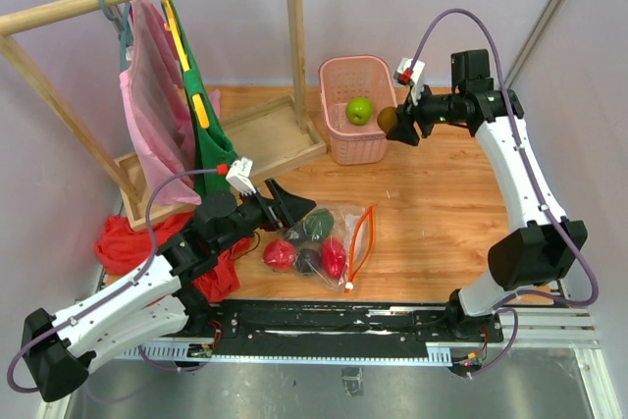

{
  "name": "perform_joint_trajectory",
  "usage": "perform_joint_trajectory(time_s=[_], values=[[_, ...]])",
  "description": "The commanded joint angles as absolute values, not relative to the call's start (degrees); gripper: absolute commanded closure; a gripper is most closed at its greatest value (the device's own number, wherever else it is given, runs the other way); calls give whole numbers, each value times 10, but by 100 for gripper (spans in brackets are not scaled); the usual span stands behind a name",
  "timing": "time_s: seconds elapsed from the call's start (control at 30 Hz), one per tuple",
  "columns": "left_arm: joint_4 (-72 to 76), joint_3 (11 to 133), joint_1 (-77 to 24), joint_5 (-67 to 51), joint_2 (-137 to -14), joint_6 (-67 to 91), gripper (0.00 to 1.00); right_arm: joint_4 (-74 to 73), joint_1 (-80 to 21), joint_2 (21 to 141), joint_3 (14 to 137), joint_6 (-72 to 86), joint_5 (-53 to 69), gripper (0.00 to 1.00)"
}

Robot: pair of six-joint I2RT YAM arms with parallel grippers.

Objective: Open the zip-top bag and remove the fake food
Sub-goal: Place the fake fruit in the bin.

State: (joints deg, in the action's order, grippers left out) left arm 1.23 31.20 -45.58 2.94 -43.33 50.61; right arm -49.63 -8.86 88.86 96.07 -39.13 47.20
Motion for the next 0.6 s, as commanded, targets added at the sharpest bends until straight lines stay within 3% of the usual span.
perform_joint_trajectory(time_s=[0.0,0.57], values=[[24,303,-451,45,-420,494,2,-388,-80,910,989,-289,434,75],[18,294,-447,50,-415,505,1,-237,-107,1001,1014,-187,275,66]])
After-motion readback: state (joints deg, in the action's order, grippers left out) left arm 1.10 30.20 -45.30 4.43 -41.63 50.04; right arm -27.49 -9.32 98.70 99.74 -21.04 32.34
